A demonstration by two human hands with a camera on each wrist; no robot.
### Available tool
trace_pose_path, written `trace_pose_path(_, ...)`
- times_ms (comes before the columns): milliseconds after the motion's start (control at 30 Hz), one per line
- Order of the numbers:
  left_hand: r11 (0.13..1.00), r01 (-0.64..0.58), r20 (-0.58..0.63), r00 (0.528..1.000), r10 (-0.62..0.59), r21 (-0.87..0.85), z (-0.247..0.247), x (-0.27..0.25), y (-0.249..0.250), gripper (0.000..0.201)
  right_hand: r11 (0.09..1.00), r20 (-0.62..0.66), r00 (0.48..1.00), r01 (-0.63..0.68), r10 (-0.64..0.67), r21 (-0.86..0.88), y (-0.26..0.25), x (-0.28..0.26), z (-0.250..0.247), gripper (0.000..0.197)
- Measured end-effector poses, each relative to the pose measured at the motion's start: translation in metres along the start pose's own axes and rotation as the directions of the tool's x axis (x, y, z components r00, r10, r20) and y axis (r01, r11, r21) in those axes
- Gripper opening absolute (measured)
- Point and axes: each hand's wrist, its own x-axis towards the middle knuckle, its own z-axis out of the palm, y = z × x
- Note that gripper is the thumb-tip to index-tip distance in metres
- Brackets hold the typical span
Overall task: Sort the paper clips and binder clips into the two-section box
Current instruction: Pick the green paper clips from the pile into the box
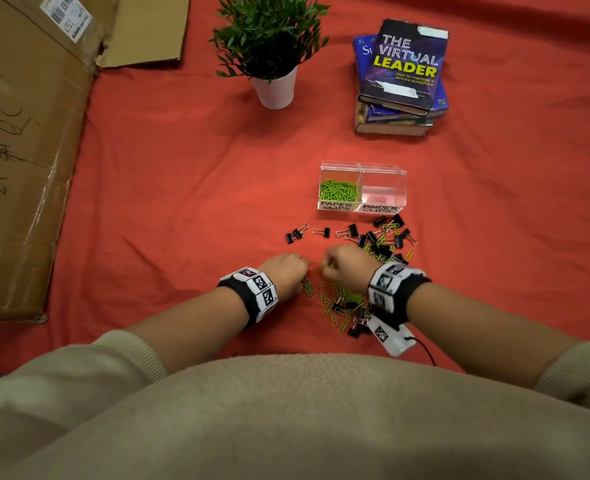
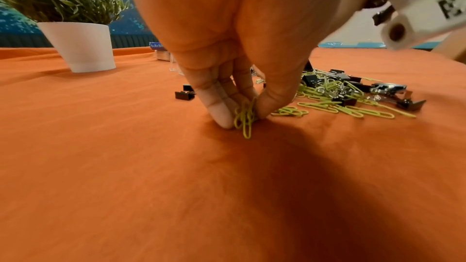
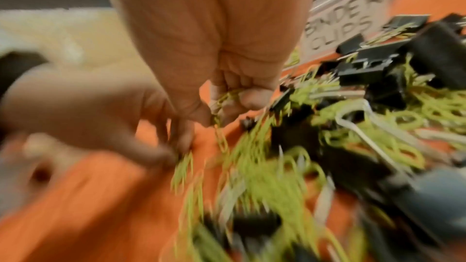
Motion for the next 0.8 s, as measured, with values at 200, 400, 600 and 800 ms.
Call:
trace_pose_path(200,0.998,-0.022,-0.010,1.000,0.022,-0.058,0.000,0.003,-0.002,0.023,0.904,-0.173,0.968,-0.094,0.180,0.417,0.004,0.029,-0.083,0.020)
trace_pose_path(400,0.953,0.031,-0.016,0.999,-0.037,-0.302,-0.012,0.009,-0.009,0.017,0.971,-0.311,0.924,-0.183,0.222,0.152,0.001,0.069,-0.109,0.017)
trace_pose_path(600,0.849,0.032,-0.176,0.973,-0.146,-0.527,-0.062,0.037,-0.003,0.012,0.990,-0.368,0.920,-0.118,0.137,0.073,0.009,0.058,-0.101,0.032)
trace_pose_path(800,0.798,-0.031,-0.339,0.915,-0.219,-0.601,-0.115,0.081,0.011,0.011,0.981,-0.374,0.919,-0.052,0.121,0.189,0.028,0.010,-0.074,0.022)
